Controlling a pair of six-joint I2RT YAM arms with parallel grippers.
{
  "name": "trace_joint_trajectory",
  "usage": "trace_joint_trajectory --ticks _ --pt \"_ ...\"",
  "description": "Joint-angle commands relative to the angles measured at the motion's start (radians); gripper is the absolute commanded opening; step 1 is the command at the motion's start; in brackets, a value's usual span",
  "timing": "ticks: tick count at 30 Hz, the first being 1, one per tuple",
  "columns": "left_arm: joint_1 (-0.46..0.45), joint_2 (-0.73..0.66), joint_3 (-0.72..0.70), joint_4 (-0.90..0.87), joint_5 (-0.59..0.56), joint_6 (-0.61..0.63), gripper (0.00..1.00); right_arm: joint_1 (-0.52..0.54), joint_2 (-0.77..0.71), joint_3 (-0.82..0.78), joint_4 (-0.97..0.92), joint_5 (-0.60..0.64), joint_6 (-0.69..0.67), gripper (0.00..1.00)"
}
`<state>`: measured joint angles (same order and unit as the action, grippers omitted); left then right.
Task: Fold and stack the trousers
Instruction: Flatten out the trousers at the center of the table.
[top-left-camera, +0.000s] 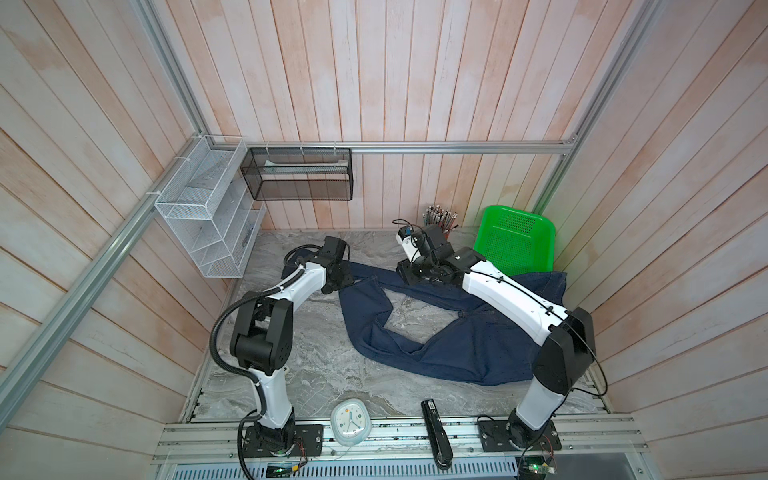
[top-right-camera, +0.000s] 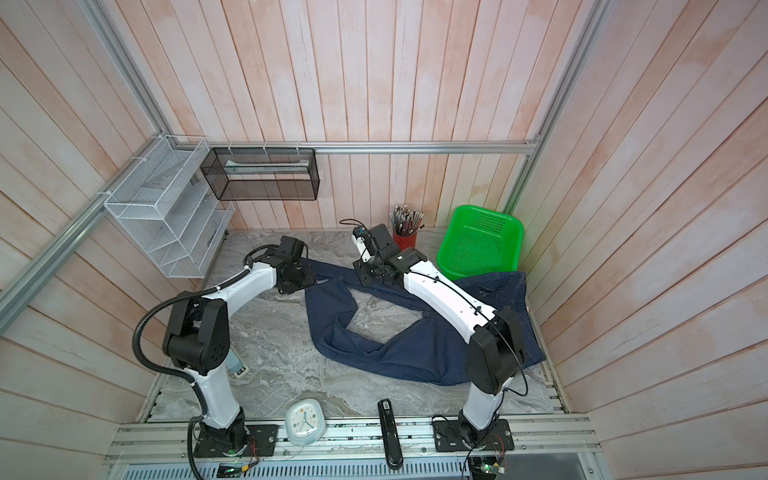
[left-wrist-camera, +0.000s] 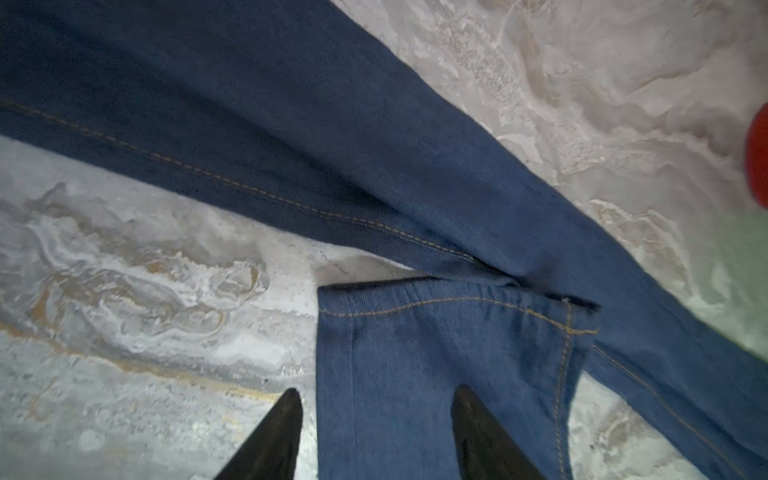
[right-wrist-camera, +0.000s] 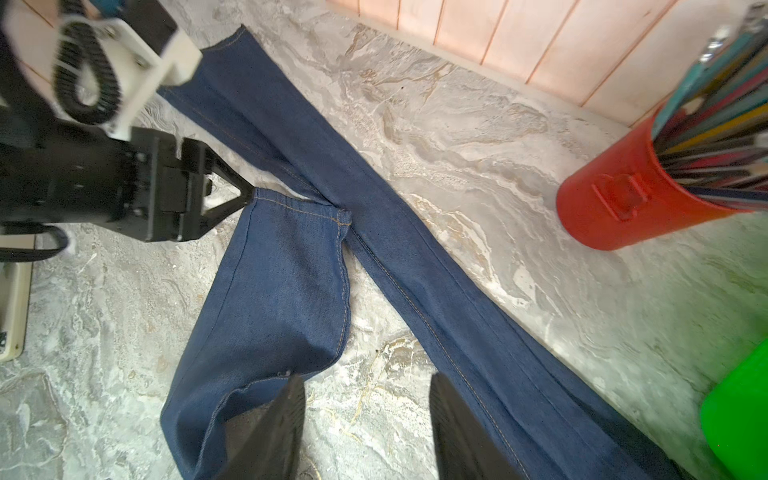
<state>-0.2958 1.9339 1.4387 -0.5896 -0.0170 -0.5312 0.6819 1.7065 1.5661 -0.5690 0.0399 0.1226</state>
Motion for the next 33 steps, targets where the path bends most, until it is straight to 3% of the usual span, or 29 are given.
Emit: trace_joint_trajectory --ticks 1,11,19,24,26,31,33 --pt "-0.015 0.070 0.071 -0.025 -0.057 0.071 0.61 0.001 -0.102 -0.089 0.084 0.092 0.047 0.50" --pt "-0.048 0.251 0.221 -0.111 -0.186 0.060 0.61 -0.027 -0.248 -0.162 0.101 0.138 0.059 0.50" --pt "-0.049 0.236 0.095 -0.114 -0.203 0.014 0.46 -0.049 -0.278 -0.194 0.125 0.144 0.057 0.50" --pt "-0.049 0.151 0.013 -0.085 -0.202 0.012 0.49 -0.063 -0.289 -0.211 0.141 0.134 0.058 0.49" --pt "-0.048 0.147 0.008 -0.110 -0.195 0.014 0.42 -0.066 -0.291 -0.212 0.143 0.133 0.058 0.49" --pt "-0.020 0.119 -0.065 -0.145 -0.214 -0.010 0.01 -0.070 -0.297 -0.213 0.150 0.126 0.057 0.49" --pt "0.020 0.073 -0.109 -0.159 -0.230 -0.042 0.00 -0.071 -0.298 -0.214 0.152 0.123 0.057 0.49"
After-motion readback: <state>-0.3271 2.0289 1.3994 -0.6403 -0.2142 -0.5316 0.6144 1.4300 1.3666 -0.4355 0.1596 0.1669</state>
